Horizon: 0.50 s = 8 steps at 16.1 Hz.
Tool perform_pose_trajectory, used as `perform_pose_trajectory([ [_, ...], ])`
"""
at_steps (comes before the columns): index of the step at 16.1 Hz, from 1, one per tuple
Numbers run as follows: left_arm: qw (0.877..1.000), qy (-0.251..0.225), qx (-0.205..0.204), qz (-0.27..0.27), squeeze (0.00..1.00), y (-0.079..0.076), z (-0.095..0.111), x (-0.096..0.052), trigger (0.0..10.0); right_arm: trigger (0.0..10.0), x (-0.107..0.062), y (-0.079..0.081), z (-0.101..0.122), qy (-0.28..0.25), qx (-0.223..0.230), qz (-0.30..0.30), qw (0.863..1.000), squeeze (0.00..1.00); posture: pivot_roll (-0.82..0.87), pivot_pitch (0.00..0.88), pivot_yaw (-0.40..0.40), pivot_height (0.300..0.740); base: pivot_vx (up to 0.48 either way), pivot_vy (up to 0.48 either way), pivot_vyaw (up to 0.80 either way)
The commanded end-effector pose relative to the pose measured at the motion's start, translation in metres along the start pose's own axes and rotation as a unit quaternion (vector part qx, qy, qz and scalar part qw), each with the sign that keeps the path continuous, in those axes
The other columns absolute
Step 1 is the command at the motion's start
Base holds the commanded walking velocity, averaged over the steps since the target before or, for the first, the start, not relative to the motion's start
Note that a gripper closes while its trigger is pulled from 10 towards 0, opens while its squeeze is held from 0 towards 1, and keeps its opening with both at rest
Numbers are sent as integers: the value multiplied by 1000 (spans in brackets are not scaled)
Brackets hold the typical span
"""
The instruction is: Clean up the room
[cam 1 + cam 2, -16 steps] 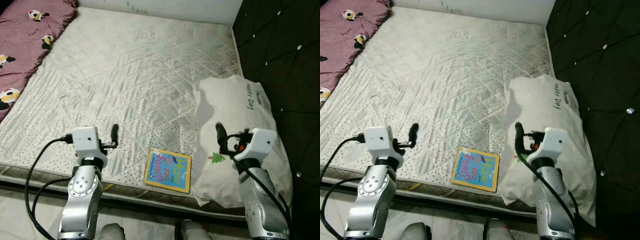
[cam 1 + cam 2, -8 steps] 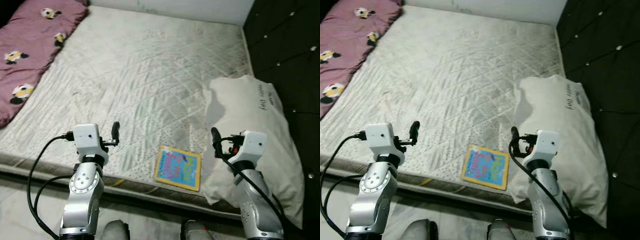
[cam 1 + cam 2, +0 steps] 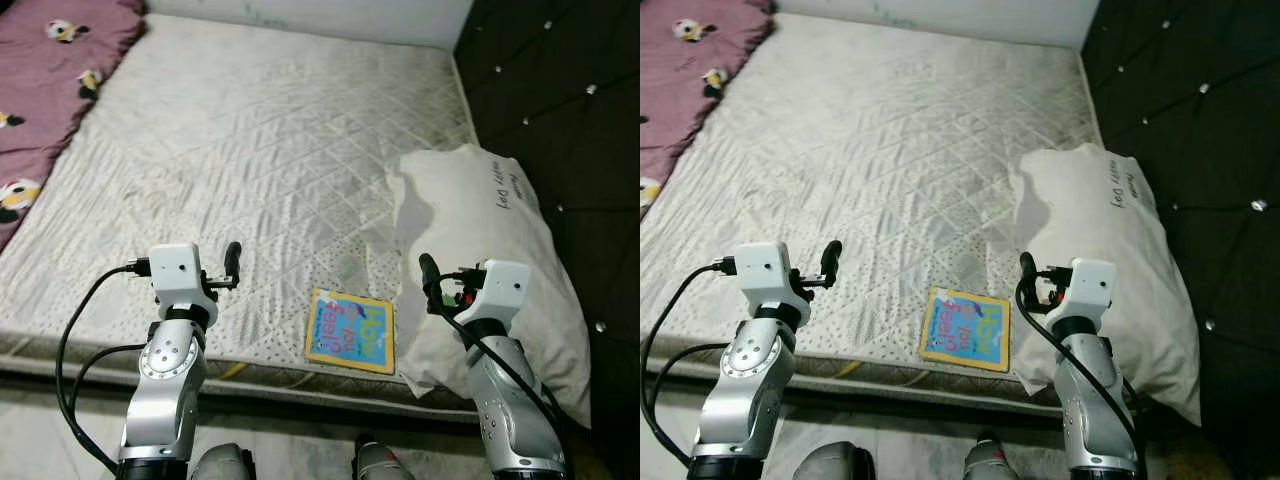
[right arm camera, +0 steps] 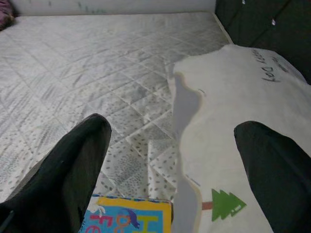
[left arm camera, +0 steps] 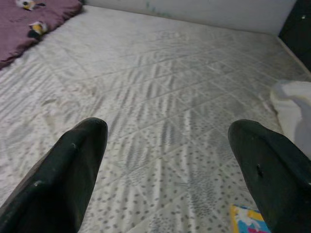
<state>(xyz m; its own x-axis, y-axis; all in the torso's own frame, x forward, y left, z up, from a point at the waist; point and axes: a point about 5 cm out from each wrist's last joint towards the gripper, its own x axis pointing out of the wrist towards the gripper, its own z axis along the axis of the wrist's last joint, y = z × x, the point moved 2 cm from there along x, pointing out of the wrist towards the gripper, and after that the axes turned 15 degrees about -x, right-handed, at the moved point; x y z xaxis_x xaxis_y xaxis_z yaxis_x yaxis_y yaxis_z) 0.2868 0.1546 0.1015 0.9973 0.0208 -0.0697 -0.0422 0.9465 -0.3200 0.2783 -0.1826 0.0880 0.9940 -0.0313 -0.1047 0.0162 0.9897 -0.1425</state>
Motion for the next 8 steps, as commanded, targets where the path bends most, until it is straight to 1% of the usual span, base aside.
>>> perform_pose_trajectory([
  [1,1000,4,-5,2,0,0,-2,-1,10000,10000,-1,-4,-1,1,0,-6,1000,0,-28,133,-17,740,0,446,-800],
  [2,1000,4,-4,2,0,0,-2,-1,10000,10000,-1,-4,-1,-1,0,-8,1000,0,-28,133,-16,740,0,442,-581],
  [3,1000,4,-4,2,0,0,-2,0,10000,10000,-1,-5,0,-3,-14,-12,1000,0,-28,133,-16,740,0,446,0],
  [4,1000,5,-4,1,0,0,-2,0,10000,10000,-1,-6,-1,-3,-5,-16,1000,0,-30,130,-11,740,0,446,0],
  [5,1000,5,-4,0,0,0,-3,0,10000,10000,-1,-6,-2,-1,-8,-19,1000,0,-30,130,-11,740,0,450,0],
  [6,1000,6,-4,-1,0,-1,-3,0,10000,10000,0,-8,-3,1,-39,-27,999,0,-32,128,-11,740,0,454,0],
  [7,1000,6,-3,-3,0,-2,-4,0,10000,10000,0,-6,-2,-5,-22,-19,1000,0,-34,130,-12,740,0,461,0],
  [8,1000,7,-3,-3,0,-2,-4,0,10000,10000,0,-7,-2,-5,-29,-23,999,0,-34,130,-13,740,0,461,0],
])
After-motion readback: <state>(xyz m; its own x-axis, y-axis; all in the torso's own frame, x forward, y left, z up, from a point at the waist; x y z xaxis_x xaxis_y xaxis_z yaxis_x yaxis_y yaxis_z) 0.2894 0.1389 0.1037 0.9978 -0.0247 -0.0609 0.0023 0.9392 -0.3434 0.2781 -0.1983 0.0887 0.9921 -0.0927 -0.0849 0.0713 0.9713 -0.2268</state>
